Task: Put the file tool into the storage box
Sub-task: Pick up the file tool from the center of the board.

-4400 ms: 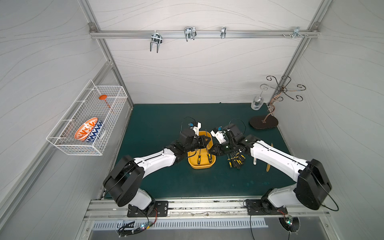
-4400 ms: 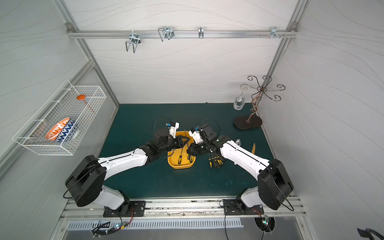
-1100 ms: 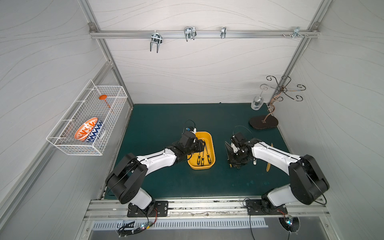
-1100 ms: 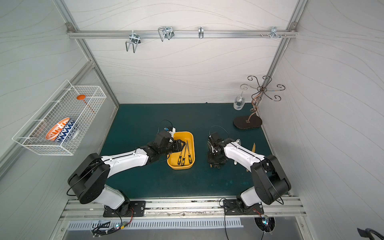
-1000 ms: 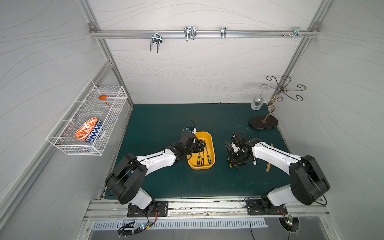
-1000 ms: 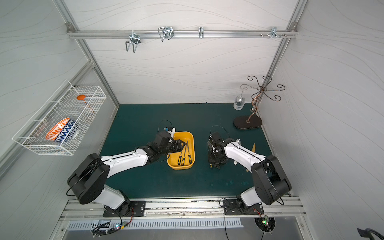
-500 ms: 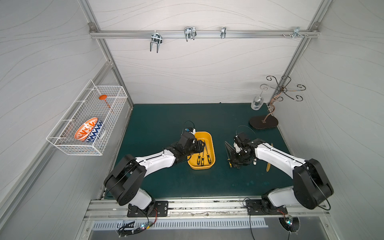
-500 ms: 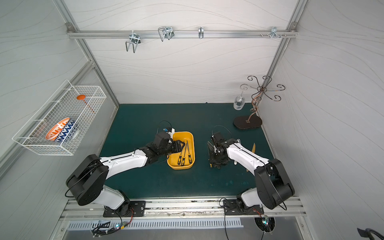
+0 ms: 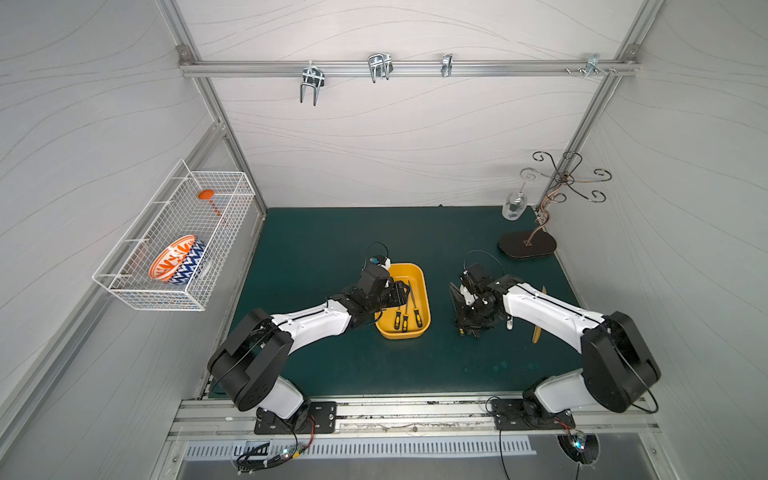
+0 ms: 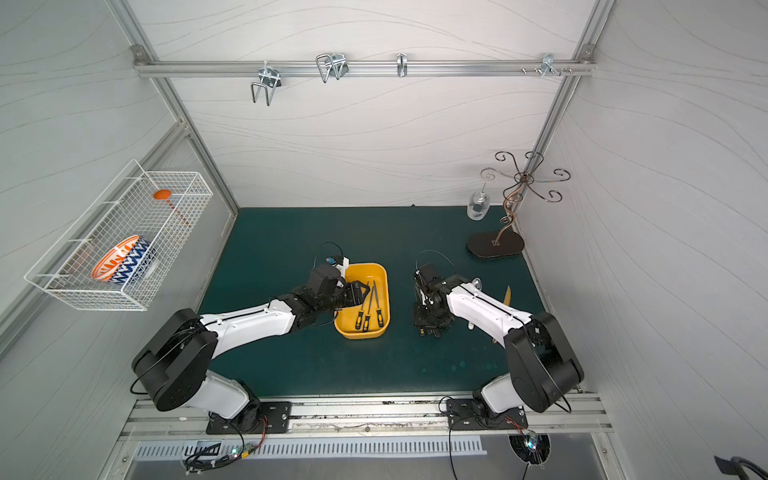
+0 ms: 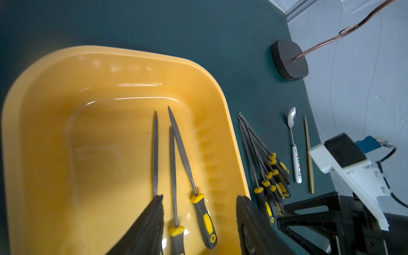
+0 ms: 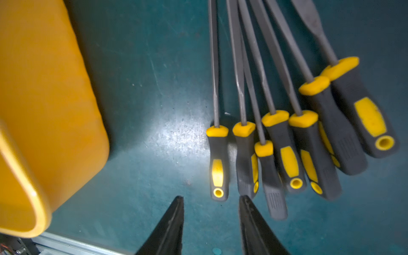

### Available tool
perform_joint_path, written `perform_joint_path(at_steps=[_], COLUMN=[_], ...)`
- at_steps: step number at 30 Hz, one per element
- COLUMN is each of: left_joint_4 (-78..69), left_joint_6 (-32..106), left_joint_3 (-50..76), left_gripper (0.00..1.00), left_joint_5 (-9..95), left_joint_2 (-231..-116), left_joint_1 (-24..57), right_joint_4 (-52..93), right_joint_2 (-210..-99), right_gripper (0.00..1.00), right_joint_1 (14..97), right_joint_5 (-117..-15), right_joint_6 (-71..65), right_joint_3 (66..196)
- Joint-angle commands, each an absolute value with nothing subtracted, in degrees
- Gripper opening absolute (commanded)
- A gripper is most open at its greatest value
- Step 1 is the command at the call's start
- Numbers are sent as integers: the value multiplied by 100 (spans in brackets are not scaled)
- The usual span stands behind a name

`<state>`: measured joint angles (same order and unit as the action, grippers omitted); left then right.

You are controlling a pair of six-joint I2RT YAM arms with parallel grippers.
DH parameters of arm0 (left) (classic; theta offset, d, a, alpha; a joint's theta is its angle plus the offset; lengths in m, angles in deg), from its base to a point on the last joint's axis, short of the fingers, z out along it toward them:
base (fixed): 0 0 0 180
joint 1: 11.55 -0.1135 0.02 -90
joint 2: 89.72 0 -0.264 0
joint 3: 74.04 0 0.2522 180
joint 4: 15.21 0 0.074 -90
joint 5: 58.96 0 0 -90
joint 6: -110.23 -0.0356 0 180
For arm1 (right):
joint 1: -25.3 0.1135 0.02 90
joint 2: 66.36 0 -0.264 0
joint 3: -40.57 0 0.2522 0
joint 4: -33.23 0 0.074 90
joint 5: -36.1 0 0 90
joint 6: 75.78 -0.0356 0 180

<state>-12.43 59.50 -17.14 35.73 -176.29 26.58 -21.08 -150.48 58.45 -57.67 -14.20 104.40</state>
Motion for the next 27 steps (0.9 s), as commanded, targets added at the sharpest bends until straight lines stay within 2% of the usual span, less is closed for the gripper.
perform_joint_path(at_steps=[1,14,17,22,27], left_joint_4=[-1507,-1502,-1494,-1478,-1497], left_joint_6=[5943,5934,5926,5916,5900], left_joint_3=[-1708,-1705,-1693,-1653,-1615], left_gripper=[57,57,58,61,69], left_joint_5=[3514,3492,3499,3531,3624], left_joint_2=[-17515,-17489,-17473,-17459,-17405], left_joint_1=[2642,2649,2644,2649,2651], right_joint_4=[-2124,-2016,-2014,-1956,-1688], right_joint_2=[-15322,-15979,-16128,-16175,-15542], right_gripper=[45,39,31,12,7], right_joint_1=[5887,6005,6084,6208,6198], right_joint_5=[-5853,-5944,-5842,-5696,-5958], right_joint_6=[-1319,-1241,-1232,-1239,-1182], right_joint_3=[10479,10609,10649,10733,10726])
